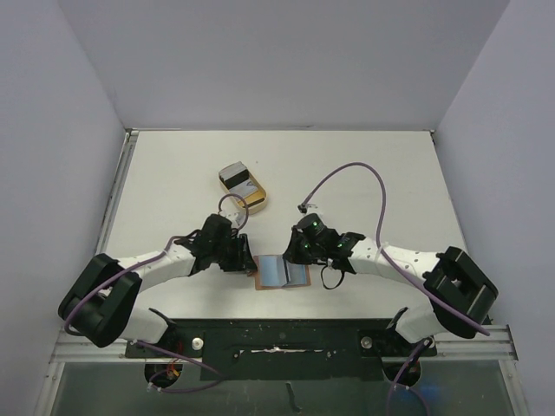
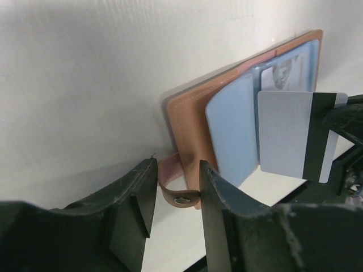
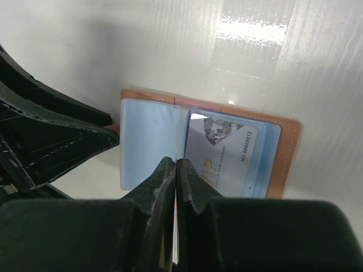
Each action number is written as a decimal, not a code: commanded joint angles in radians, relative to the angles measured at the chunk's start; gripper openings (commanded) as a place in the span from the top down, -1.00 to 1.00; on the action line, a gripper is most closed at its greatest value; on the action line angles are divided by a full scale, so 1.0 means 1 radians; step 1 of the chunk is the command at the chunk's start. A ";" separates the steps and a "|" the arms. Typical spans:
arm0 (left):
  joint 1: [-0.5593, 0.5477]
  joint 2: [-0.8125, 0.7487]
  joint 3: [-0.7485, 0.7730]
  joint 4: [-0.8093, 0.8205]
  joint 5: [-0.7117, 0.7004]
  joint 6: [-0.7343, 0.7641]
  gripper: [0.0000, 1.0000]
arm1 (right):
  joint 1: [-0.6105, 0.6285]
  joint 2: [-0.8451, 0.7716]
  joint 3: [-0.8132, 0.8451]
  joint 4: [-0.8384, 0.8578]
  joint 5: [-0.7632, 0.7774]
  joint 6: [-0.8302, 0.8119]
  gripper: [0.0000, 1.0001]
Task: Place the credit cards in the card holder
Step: Insert the credit card into the card holder.
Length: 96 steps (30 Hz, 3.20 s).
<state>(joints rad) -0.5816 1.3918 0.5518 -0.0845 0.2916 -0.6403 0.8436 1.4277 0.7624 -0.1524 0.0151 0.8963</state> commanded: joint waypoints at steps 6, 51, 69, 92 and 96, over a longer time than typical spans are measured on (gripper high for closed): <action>-0.019 0.005 0.029 0.003 -0.046 0.039 1.00 | 0.006 -0.006 0.045 -0.099 0.129 -0.018 1.00; -0.021 -0.040 -0.033 0.023 -0.076 0.019 1.00 | -0.179 0.044 -0.233 0.469 -0.302 0.001 1.00; -0.022 -0.031 -0.045 0.037 -0.079 0.018 1.00 | -0.202 0.115 -0.243 0.540 -0.343 -0.015 1.00; -0.021 -0.035 -0.074 0.055 -0.094 -0.031 1.00 | -0.202 0.140 -0.300 0.658 -0.363 0.026 0.99; -0.022 -0.060 -0.028 -0.008 -0.132 -0.035 0.67 | -0.202 0.140 -0.298 0.655 -0.362 0.023 0.99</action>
<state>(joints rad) -0.5972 1.3602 0.4915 -0.0345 0.2192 -0.6735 0.6403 1.5524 0.4686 0.4656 -0.3367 0.9257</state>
